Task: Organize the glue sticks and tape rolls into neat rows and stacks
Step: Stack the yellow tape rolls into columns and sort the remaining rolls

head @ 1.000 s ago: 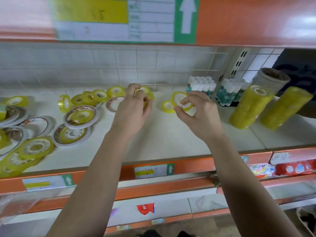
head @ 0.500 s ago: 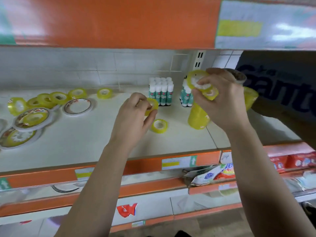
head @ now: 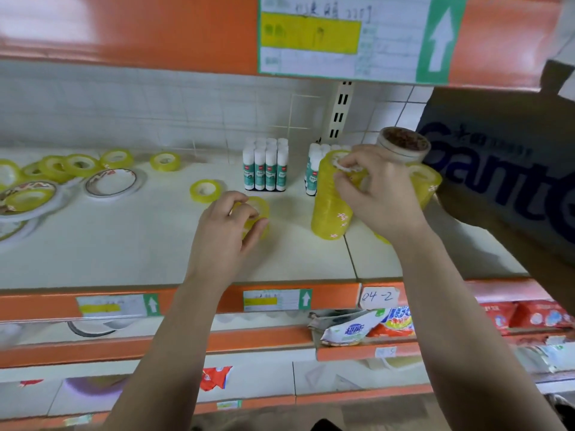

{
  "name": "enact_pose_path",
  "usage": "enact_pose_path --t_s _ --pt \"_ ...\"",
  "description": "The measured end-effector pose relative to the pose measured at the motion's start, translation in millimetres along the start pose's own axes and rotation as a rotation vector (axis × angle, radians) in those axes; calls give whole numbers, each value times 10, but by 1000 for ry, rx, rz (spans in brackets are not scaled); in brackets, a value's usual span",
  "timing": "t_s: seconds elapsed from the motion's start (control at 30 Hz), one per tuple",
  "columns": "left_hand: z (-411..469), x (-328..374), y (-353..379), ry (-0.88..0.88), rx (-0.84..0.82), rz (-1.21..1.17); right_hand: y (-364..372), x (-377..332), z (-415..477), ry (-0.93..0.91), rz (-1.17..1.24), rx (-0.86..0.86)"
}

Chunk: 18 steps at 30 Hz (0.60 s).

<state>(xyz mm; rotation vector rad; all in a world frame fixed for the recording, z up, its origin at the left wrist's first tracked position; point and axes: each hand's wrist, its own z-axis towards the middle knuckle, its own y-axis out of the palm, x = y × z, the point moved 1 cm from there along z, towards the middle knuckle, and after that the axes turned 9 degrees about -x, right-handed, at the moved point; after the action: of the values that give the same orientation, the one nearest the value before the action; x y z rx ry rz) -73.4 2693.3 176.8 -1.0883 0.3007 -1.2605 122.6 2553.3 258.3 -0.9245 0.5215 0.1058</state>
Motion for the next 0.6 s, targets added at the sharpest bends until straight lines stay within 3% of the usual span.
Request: enact_pose_path --t_s 0.6 --pt "-14 -44 70 11 -8 9 72 -37 -81 87 73 80"
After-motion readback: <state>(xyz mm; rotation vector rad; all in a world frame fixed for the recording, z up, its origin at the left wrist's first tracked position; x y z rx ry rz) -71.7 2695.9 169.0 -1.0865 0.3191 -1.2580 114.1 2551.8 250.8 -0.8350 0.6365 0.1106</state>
